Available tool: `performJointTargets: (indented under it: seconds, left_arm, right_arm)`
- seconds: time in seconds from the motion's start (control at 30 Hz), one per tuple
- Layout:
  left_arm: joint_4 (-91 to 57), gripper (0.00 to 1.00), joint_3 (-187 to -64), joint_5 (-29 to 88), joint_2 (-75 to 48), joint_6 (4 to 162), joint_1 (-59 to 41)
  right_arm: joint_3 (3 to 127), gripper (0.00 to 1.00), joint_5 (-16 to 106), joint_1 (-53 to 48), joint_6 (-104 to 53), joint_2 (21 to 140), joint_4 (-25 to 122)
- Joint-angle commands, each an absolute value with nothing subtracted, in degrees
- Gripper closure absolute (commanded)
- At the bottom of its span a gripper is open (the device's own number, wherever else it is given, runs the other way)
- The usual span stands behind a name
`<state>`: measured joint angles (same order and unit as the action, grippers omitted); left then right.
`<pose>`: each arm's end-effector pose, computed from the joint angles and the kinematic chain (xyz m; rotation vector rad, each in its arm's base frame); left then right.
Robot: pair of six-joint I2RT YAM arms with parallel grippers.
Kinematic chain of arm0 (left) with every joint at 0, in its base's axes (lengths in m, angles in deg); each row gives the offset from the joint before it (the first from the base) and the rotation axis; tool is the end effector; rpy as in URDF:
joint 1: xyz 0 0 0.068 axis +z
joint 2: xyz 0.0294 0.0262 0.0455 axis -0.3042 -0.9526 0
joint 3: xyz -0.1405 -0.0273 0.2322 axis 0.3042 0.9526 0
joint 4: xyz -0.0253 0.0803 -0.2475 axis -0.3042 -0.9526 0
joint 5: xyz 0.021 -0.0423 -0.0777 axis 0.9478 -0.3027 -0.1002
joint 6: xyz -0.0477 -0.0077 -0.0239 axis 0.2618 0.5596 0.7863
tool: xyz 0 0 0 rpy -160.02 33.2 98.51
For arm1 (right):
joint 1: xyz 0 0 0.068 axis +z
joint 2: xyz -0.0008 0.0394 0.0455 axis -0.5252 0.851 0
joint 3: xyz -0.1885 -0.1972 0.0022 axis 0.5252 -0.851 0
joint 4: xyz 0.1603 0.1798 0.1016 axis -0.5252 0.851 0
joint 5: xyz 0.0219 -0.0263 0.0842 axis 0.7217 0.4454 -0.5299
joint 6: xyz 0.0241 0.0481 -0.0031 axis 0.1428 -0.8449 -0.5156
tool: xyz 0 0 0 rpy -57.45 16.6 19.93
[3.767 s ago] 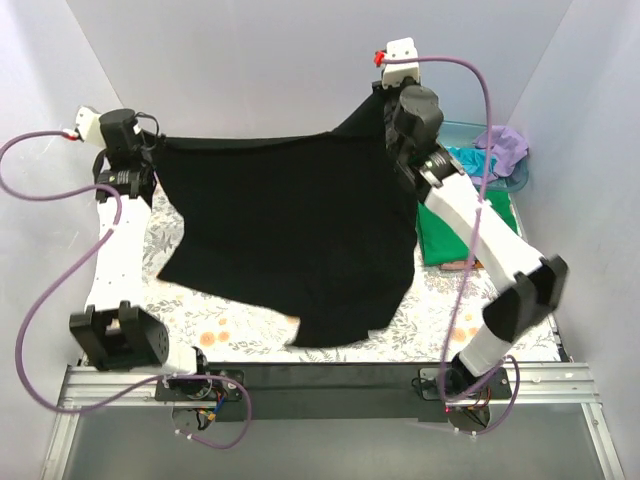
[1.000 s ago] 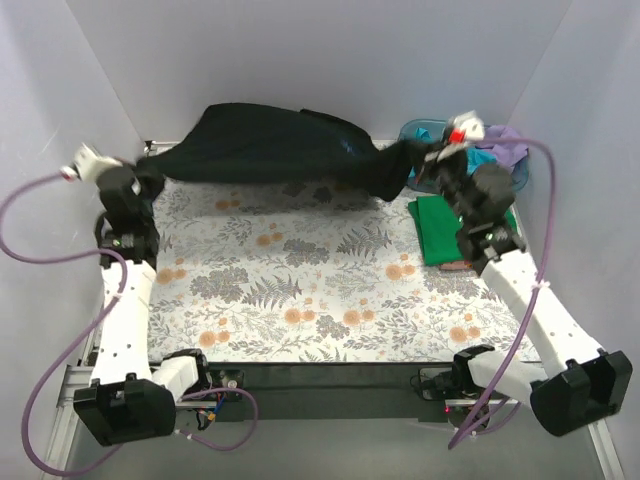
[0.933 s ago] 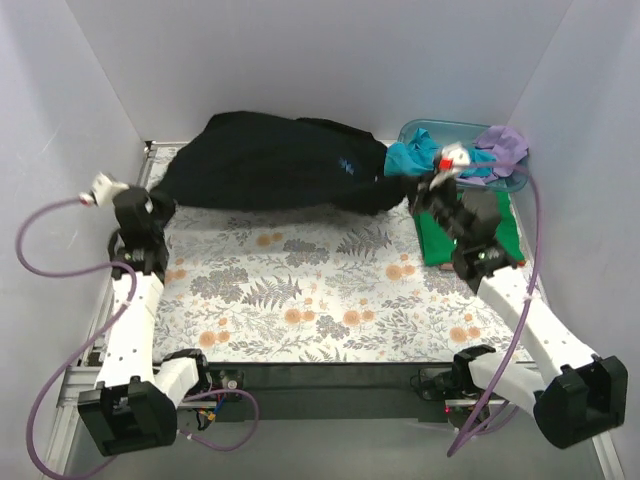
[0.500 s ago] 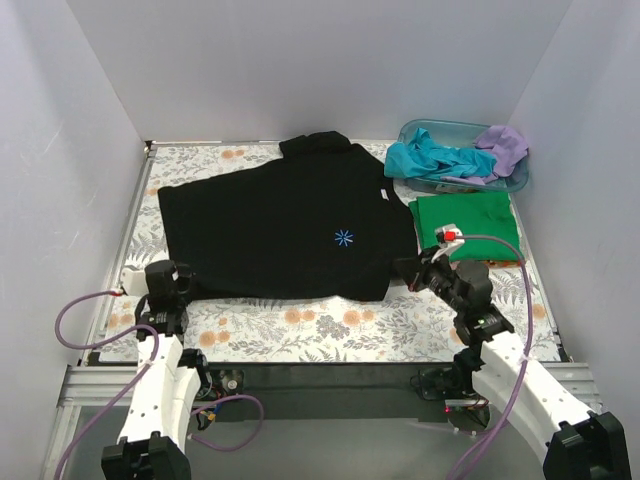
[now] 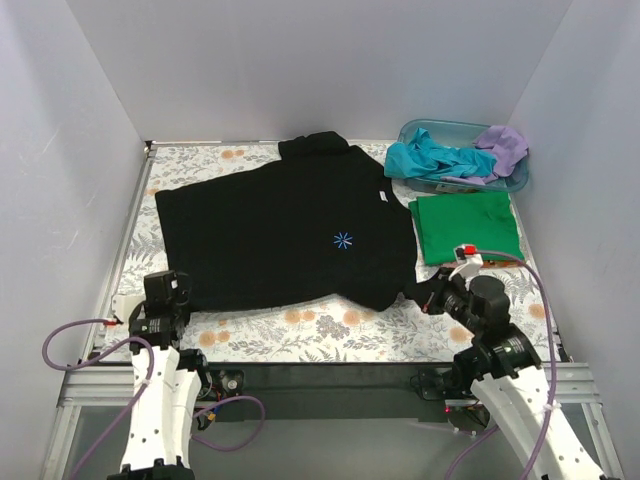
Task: Fold and stack the t-shirts
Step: Flatten the tshirt out, then fold the tshirt
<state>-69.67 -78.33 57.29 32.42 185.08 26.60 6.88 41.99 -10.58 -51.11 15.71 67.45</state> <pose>0.0974 0.0273 0.1967 -2.2363 1.0794 -0.3631 0.1037 0.0471 0.2179 0.0624 1.9659 0.8004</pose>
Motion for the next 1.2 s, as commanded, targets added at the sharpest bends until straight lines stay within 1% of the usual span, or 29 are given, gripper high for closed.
performJointTargets:
  seconds: [0.0,0.13,0.2,0.27,0.33,0.43,0.57,0.73,0.93,0.97,1.0,1.17]
  left_arm:
    - [-76.75,1.00,-82.06,59.13,33.39,196.39,26.77]
    - [-85.09,1.00,-86.73,63.45,33.92,202.09,26.77]
    - [-83.01,1.00,-84.29,62.23,35.06,201.84,26.77]
    - [-80.90,1.00,-82.78,60.82,34.98,201.67,26.77]
    - [-79.15,1.00,-81.64,60.55,34.10,201.15,26.85]
    - [-76.16,1.00,-80.84,60.90,31.56,199.83,26.77]
    - [-72.73,1.00,-81.46,61.34,25.94,198.86,26.85]
    - [-67.90,1.00,-82.86,61.95,21.45,197.45,26.85]
    - [-65.07,1.00,-85.15,62.48,15.48,196.83,26.85]
    - [-64.72,1.00,-85.76,62.48,14.86,196.66,26.85]
    - [-61.59,1.00,-86.81,62.48,12.50,195.87,26.85]
    - [-58.48,1.00,-89.89,62.48,6.95,194.55,26.85]
  right_arm:
    - [13.34,0.99,44.47,-10.67,-52.56,12.18,82.10]
    - [13.35,0.99,40.79,-10.67,-54.75,10.43,87.29]
    - [14.92,0.99,43.58,-10.67,-55.55,8.23,89.13]
    - [15.38,0.99,44.38,-10.76,-54.85,8.92,89.94]
    - [13.80,0.99,45.17,-10.67,-53.71,12.77,88.71]
    - [12.56,0.99,45.53,-10.76,-52.21,16.82,81.87]
    - [15.45,0.99,47.63,-10.67,-49.23,26.75,72.38]
    - [21.25,0.99,52.02,-10.67,-46.77,40.71,63.42]
    - [28.36,0.99,52.29,-10.67,-43.43,50.66,58.13]
    - [29.43,0.99,52.29,-10.76,-42.55,53.28,57.16]
    - [33.26,0.99,52.29,-10.67,-39.93,58.18,54.02]
    - [40.32,0.99,51.68,-10.67,-35.43,65.78,50.91]
